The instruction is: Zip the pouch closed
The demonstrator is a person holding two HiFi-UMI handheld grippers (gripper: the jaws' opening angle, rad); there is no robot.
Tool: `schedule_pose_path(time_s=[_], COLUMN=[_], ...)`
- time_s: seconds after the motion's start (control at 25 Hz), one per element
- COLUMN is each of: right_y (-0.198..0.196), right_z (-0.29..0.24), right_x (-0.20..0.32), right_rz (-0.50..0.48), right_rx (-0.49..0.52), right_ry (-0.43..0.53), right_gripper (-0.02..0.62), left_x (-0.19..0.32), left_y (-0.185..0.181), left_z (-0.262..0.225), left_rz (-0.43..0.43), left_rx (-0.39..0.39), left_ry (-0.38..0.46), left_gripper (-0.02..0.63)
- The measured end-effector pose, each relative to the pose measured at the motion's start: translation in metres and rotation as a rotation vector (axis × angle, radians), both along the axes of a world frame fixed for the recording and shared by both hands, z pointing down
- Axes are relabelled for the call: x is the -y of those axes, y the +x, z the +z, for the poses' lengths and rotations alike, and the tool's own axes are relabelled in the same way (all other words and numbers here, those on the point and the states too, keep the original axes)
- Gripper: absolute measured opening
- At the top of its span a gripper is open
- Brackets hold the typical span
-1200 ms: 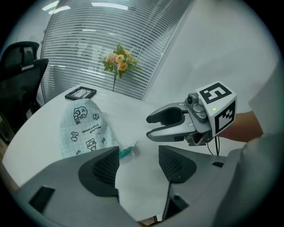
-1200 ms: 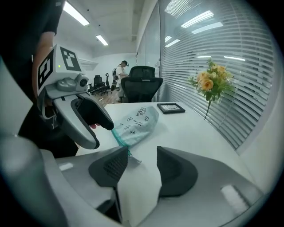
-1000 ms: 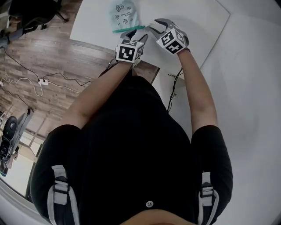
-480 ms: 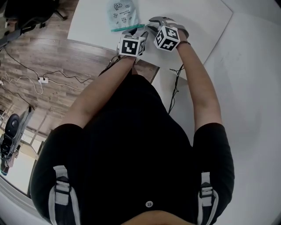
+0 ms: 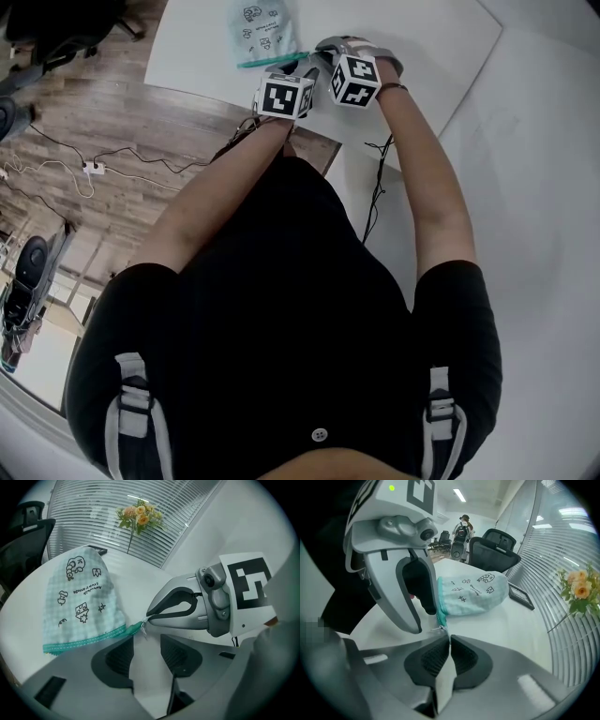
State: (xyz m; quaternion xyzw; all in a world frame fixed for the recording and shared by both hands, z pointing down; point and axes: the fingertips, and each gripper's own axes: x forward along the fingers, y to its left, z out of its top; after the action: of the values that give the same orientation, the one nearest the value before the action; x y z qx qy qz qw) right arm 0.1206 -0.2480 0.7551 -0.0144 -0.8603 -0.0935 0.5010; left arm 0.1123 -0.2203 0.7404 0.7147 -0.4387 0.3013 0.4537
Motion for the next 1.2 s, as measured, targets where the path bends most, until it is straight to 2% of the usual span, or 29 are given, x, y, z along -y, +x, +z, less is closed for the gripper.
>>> schedule_pose_path(time_s=[0.16,0.48,0.72,0.92,1.2], right_y=[-0.001,-0.011,-0.021,-0.013,-0.021], right_z=[0.011,-0.011,-0.021,-0.017,-0.026], right_x=[-0.012,-0.019,-0.021,-0.033,-0.034], right_rz=[0.024,0.053,0.052,0.059,0.058], right_rx=[0.023,0.059,0.063,0.036,-0.033], right_ry=[-0.064,-0.132,-0.149,-0.136,-0.141], right_gripper=[0.014,0.011,0.011,0.009,0.009], left_x=[-0.008,-0.006,0.001,-0.009,-0.009], left_y=[0.001,-0.008,-0.023,-0.019,-0.031], left_z=[0.02,0.013,0.009,0.01,-0.001], left_rz=[-0.003,-0.023,-0.057,-0.05,-0.042], left_rx=[-0.005,0.0,0.018,0.048,0.072], left_ry=[-0.02,-0.029,-0.02,0.0,0.003], left_gripper=[0.172,0.13,0.018,0.009,0.009])
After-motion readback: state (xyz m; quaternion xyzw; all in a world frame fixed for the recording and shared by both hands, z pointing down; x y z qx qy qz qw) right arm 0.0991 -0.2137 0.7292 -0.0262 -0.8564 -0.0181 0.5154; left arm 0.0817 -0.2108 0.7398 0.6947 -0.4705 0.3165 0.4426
